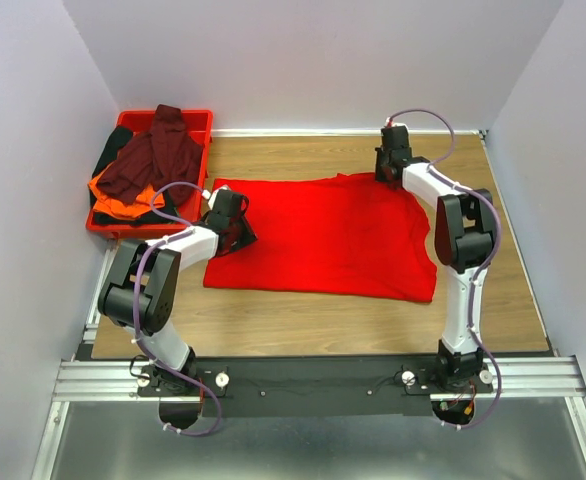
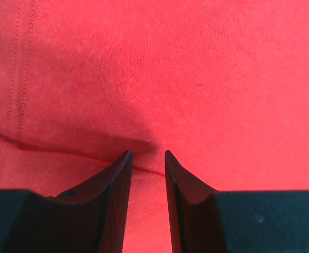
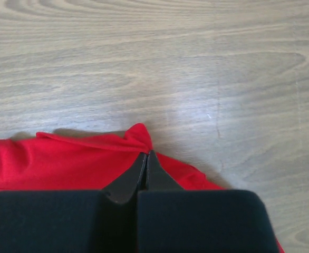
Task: Fold and stack the t-shirts
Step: Fold the tshirt
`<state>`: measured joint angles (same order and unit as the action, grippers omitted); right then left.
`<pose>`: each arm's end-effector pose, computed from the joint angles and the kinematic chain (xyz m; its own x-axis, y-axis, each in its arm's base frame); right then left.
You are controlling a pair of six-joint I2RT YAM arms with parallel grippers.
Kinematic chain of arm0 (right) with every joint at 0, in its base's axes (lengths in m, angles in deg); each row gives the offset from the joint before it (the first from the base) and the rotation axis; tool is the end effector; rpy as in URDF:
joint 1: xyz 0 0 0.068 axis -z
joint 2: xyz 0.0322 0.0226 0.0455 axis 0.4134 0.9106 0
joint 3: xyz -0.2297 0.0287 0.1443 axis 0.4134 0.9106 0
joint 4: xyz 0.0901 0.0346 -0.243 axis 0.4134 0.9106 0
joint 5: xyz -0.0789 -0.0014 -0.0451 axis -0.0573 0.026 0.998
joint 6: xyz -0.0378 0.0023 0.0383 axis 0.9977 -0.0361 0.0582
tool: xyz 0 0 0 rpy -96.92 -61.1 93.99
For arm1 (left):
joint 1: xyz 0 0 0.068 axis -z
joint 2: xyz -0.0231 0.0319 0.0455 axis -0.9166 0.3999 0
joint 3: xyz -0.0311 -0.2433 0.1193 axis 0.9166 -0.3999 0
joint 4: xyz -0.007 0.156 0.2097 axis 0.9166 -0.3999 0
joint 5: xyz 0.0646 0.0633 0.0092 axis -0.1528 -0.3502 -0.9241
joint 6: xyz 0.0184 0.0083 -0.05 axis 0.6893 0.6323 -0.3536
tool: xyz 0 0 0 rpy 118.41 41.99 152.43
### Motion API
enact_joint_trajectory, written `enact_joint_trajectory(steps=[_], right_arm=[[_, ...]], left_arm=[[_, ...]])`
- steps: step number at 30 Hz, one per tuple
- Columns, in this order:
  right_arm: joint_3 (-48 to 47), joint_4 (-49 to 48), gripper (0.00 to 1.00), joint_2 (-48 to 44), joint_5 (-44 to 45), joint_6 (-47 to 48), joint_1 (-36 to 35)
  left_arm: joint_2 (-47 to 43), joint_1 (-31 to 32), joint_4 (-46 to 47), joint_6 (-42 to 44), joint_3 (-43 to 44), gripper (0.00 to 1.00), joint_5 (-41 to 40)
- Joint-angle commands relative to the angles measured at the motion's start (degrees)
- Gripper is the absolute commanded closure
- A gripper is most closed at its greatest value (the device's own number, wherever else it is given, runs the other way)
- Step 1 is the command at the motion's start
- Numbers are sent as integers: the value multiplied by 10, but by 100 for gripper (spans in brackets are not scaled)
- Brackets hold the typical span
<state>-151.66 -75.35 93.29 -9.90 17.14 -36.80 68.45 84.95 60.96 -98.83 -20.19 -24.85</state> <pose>0.4892 0.0995 0.1825 -0.6613 0.0321 -0.7494 0.0631 0.9979 -0.0129 0.3112 -0.1026 0.1571 -0.7166 -0.5125 -0.4731 -0.3171 0.8435 -0.4336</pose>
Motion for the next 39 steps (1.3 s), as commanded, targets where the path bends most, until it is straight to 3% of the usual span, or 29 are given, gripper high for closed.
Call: enact_joint_trajectory(steps=[1,14,20,23,26,30,39], right_arm=[[16,-4,100,-32,32,-39,11],[63,-4,100,-50,10,-97,51],[75,-4,98,-50,-44,-108,57],[85,-5,90,-52,-70,-95,58],[86,-6,70,-52,-76,-86,58],[45,-7,57,-48,-70,-75,58],[-86,-6,57,22,-117,-44,58]], left_arm=[[12,4,-19,-3,-9,61,-23],[11,4,-24,-4,-8,62,-23],[10,4,-28,-4,-7,62,-23],[8,4,-31,-2,-8,62,-22],[6,4,-34,-1,-13,62,-24],[2,5,-38,-5,-26,62,-21],[-26,6,-46,-12,-58,62,-20]])
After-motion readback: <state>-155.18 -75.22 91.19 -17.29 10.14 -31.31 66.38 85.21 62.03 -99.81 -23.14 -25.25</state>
